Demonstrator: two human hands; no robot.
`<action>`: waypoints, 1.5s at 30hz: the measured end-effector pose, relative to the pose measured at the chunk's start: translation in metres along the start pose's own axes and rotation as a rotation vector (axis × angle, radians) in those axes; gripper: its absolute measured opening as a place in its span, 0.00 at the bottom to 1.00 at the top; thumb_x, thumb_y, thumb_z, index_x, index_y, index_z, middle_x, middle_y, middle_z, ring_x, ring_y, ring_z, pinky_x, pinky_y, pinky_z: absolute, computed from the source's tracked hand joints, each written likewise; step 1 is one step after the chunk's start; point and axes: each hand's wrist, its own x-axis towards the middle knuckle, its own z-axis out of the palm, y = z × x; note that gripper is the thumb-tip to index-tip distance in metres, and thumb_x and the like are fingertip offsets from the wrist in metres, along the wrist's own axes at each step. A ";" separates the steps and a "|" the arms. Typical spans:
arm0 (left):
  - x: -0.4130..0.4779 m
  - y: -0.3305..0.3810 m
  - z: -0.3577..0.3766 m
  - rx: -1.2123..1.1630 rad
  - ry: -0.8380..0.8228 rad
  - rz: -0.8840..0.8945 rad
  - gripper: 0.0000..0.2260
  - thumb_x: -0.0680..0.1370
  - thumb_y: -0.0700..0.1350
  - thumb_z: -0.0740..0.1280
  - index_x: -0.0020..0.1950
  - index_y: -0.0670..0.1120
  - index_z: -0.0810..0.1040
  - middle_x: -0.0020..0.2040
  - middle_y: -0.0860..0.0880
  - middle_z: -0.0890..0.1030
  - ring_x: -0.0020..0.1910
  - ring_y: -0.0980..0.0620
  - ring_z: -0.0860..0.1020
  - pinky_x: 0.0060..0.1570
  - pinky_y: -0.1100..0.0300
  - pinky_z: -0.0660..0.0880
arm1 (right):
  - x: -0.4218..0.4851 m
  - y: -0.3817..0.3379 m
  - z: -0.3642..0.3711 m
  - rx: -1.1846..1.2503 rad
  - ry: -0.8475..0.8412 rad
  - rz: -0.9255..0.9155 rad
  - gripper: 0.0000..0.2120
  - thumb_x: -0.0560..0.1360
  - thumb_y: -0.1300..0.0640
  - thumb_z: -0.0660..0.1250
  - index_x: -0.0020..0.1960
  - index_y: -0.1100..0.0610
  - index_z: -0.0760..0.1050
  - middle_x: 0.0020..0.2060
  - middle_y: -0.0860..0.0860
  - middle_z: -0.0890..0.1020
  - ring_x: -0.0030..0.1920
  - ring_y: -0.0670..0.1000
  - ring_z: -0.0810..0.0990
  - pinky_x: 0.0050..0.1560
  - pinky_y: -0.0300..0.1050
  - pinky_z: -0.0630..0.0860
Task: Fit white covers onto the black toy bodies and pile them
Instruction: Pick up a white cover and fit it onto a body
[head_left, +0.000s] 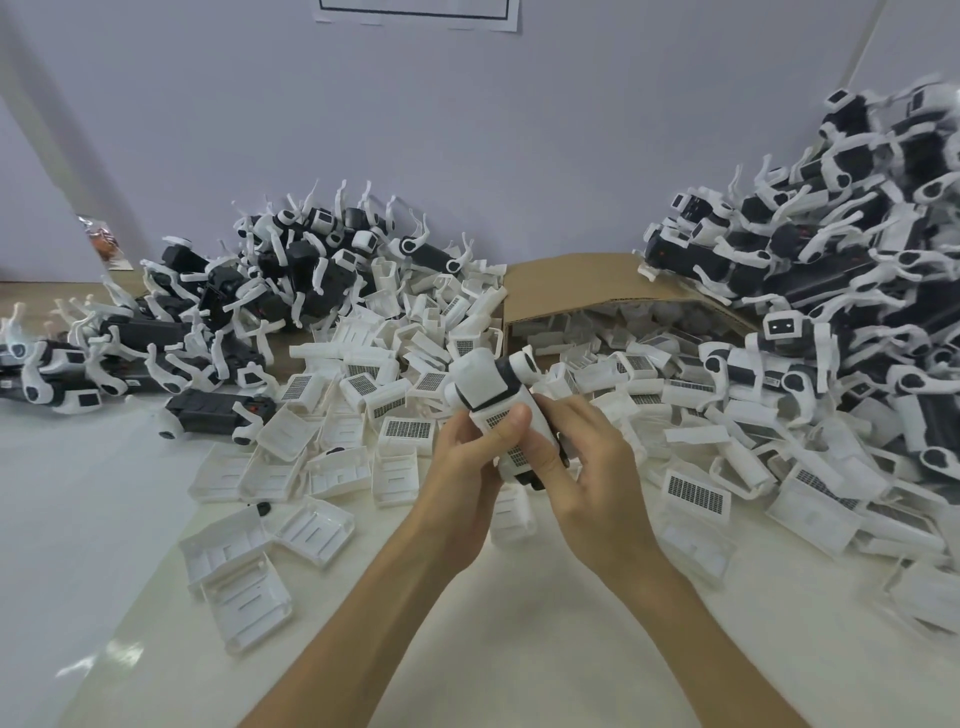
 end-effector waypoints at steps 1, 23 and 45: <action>0.000 0.000 0.001 0.007 0.014 0.005 0.21 0.75 0.47 0.70 0.64 0.36 0.76 0.50 0.41 0.81 0.51 0.42 0.81 0.52 0.49 0.78 | -0.001 0.000 0.001 -0.005 0.016 -0.002 0.13 0.81 0.46 0.61 0.57 0.51 0.81 0.41 0.45 0.77 0.44 0.50 0.77 0.44 0.45 0.74; 0.000 -0.007 0.002 0.159 0.153 0.022 0.18 0.73 0.45 0.73 0.62 0.41 0.81 0.54 0.44 0.86 0.55 0.46 0.84 0.47 0.60 0.80 | 0.005 0.008 -0.016 -0.008 -0.067 0.040 0.22 0.71 0.59 0.71 0.63 0.48 0.74 0.53 0.46 0.76 0.55 0.45 0.77 0.51 0.29 0.71; 0.002 -0.005 0.000 0.143 0.261 0.035 0.30 0.61 0.51 0.77 0.64 0.52 0.82 0.55 0.45 0.86 0.54 0.44 0.85 0.51 0.54 0.82 | 0.006 0.014 -0.015 -0.120 -0.113 0.000 0.18 0.70 0.54 0.77 0.59 0.50 0.82 0.42 0.43 0.82 0.44 0.46 0.80 0.44 0.37 0.76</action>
